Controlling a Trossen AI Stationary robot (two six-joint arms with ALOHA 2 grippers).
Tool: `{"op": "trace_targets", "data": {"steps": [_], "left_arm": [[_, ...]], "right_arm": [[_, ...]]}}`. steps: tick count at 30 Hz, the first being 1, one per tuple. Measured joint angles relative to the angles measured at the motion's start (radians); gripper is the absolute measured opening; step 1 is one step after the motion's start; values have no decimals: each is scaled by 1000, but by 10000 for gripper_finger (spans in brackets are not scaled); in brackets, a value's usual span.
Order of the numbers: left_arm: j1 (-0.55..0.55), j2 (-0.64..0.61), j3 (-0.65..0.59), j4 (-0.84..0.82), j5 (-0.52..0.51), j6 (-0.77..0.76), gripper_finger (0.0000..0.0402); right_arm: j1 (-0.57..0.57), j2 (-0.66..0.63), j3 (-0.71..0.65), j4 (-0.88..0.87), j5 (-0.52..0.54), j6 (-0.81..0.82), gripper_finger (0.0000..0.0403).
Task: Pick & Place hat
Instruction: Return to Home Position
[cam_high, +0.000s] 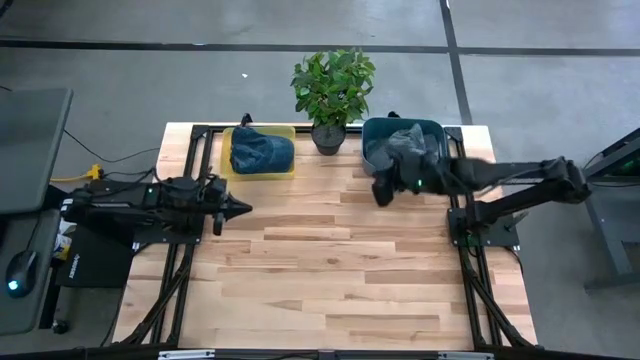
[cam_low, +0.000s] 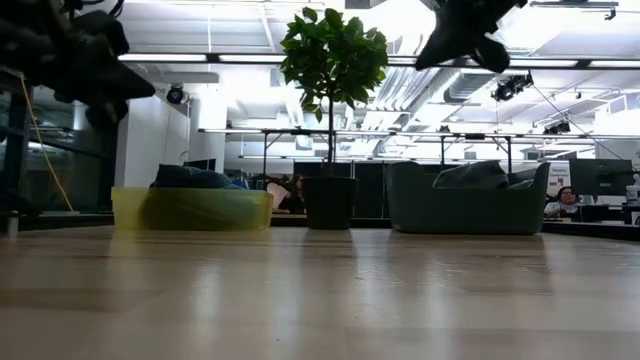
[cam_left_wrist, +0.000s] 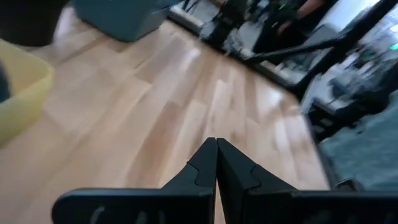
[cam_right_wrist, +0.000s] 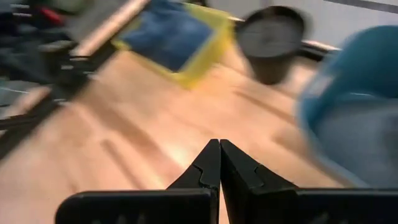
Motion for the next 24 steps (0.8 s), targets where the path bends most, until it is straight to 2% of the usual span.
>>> {"op": "trace_targets", "data": {"steps": [6,12,16,20,24], "left_arm": [[0,-122,-110,79,29,-18,0],[0,-206,-183,112,29,-21,0],[0,-211,-198,166,-2,-10,0],[0,-212,-201,178,-88,-3,0],[0,-212,-204,201,-142,-1,0]], "right_arm": [[186,0,-208,428,95,7,0],[304,0,-401,832,241,-15,0],[341,0,-478,1000,286,-59,0],[350,-1,-543,1098,291,-99,0],[340,-1,-636,1274,290,-154,0]]}}
